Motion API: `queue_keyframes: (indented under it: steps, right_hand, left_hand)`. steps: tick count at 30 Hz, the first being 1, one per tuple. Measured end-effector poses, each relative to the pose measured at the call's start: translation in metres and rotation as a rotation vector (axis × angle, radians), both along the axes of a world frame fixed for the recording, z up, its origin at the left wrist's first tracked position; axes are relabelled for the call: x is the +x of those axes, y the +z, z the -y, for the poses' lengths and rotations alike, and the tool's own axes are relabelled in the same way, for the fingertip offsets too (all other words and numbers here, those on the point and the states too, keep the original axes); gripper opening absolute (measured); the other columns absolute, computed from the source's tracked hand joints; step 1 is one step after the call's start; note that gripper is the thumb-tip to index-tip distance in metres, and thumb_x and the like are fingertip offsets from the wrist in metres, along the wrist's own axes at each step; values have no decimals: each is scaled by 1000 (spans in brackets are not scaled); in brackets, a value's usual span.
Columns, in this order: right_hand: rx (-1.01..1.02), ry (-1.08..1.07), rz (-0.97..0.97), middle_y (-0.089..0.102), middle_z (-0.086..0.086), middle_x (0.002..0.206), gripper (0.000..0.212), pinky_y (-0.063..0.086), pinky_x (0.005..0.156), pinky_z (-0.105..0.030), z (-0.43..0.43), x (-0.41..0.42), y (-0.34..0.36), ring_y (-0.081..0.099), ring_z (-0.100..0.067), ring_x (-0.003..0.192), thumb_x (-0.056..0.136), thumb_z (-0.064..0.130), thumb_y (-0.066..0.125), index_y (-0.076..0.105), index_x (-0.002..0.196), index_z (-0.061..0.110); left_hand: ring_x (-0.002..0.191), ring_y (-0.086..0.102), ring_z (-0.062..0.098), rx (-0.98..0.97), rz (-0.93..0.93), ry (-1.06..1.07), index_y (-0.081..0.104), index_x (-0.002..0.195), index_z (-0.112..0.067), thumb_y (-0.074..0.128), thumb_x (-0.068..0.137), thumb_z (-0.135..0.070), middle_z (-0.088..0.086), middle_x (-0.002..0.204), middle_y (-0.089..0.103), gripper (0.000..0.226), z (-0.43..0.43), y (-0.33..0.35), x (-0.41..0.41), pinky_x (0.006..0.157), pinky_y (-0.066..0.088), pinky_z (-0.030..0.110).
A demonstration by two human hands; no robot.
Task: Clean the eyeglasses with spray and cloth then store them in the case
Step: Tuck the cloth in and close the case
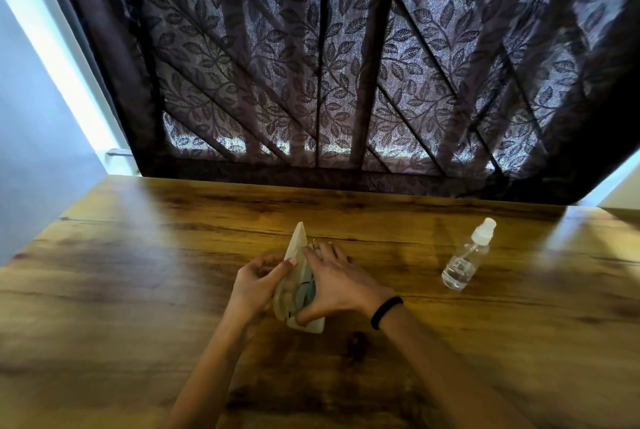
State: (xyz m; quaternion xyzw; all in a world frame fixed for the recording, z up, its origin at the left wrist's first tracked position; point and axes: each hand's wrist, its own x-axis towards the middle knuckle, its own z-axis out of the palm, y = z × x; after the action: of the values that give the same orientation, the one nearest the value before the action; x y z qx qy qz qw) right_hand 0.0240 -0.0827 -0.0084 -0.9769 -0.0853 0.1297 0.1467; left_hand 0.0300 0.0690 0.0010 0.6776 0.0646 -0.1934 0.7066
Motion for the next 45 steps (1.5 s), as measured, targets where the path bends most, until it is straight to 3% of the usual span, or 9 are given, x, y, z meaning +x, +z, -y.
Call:
queue_keyframes:
  steps: [6, 21, 28, 35, 45]
  right_hand:
    - [-8, 18, 17, 20, -6, 142, 105, 24, 107, -49, 1, 0, 1, 16, -29, 132, 58, 62, 70, 18, 138, 20]
    - [22, 40, 39, 17, -5, 145, 104, 23, 110, -50, -1, 2, -4, 18, -29, 132, 59, 63, 69, 14, 138, 26]
    - [-34, 43, 64, 24, -6, 142, 99, 26, 106, -50, -3, 1, -2, 23, -29, 128, 57, 67, 66, 21, 133, 21]
    - [-85, 47, 35, 32, -7, 138, 97, 27, 99, -47, -4, 4, 4, 30, -28, 121, 56, 66, 67, 27, 130, 18]
    - [-122, 60, -33, 36, -7, 139, 96, 22, 103, -47, -4, 7, 15, 30, -27, 124, 60, 62, 68, 27, 133, 15]
  left_hand:
    - [96, 62, 29, 8, 24, -8, 58, 95, -23, 65, 81, -21, 13, 108, 61, 16, 0, 0, 0, 82, 53, 53]
    - [96, 63, 30, 19, 56, 3, 58, 101, -20, 67, 79, -21, 13, 106, 62, 24, 0, -3, 1, 84, 51, 55]
    - [95, 62, 26, 36, 73, 32, 56, 94, -25, 67, 79, -22, 9, 104, 62, 19, 1, -7, 3, 82, 54, 51]
    - [90, 63, 22, 103, 121, 17, 56, 108, -16, 68, 78, -22, 7, 100, 62, 33, 4, -5, 4, 77, 56, 42]
    - [93, 62, 25, 139, 126, -17, 57, 98, -21, 68, 78, -25, 8, 100, 63, 24, 0, -8, 7, 81, 54, 50]
